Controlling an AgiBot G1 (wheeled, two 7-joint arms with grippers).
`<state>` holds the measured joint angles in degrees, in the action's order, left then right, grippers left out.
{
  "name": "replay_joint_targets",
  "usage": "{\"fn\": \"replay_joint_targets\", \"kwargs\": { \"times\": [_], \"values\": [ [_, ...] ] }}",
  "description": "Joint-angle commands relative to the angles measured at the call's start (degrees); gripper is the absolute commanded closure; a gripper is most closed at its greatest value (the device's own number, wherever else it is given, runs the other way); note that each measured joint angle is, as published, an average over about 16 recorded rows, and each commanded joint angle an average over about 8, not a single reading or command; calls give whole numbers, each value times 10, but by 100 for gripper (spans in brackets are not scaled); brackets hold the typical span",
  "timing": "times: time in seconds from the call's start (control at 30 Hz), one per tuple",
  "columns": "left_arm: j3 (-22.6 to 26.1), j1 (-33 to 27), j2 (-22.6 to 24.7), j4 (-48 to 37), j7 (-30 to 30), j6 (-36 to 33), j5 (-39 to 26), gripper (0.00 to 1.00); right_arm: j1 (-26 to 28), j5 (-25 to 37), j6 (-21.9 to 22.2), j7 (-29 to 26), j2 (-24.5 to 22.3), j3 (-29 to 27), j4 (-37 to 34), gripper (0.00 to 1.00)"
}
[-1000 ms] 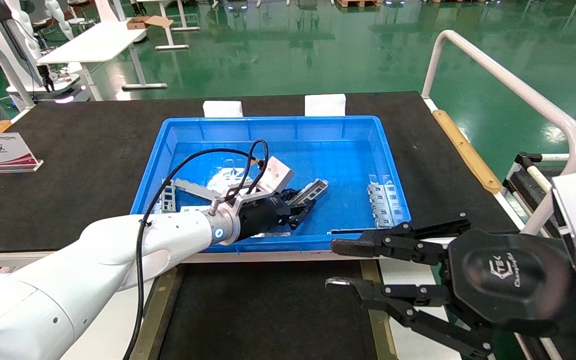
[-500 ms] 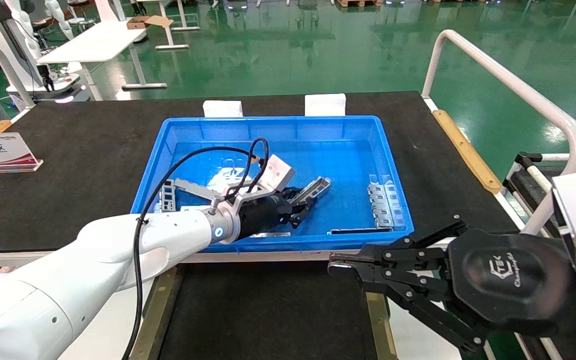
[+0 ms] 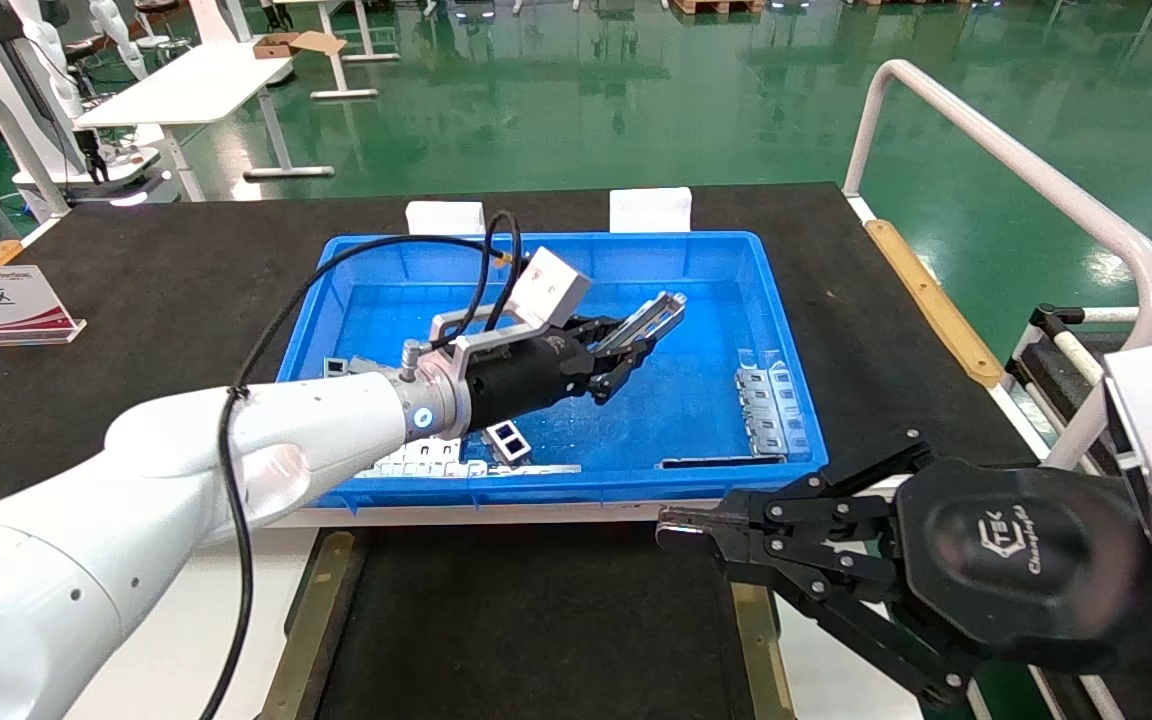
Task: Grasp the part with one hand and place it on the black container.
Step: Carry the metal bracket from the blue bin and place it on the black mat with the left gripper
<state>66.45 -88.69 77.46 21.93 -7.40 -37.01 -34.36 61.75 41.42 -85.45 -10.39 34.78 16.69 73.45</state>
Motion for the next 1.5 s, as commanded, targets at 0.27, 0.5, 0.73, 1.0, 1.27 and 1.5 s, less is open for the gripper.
{"fn": "replay_joint_targets", "kwargs": {
  "times": [0.27, 0.5, 0.73, 1.0, 1.27, 1.5],
  "values": [
    [-21, -14, -5, -39, -46, -97, 37, 100, 0, 0, 0, 0, 0, 0, 0, 100],
    [-24, -14, -23, -67, -62, -197, 50, 100, 0, 0, 0, 0, 0, 1, 0, 100],
    [-29, 0, -59, -70, -78, -337, 64, 100, 0, -1, 0, 0, 0, 1, 0, 100],
    [-29, 36, -107, -38, -78, -416, 73, 100, 0, -1, 0, 1, 0, 1, 0, 100],
    [-29, 114, -175, 74, -58, -415, 87, 100, 0, -1, 1, 1, -1, 1, 0, 100],
    [-19, 212, -236, 199, -25, -335, 97, 100, 0, -1, 1, 1, -1, 2, 0, 100]
  ]
}}
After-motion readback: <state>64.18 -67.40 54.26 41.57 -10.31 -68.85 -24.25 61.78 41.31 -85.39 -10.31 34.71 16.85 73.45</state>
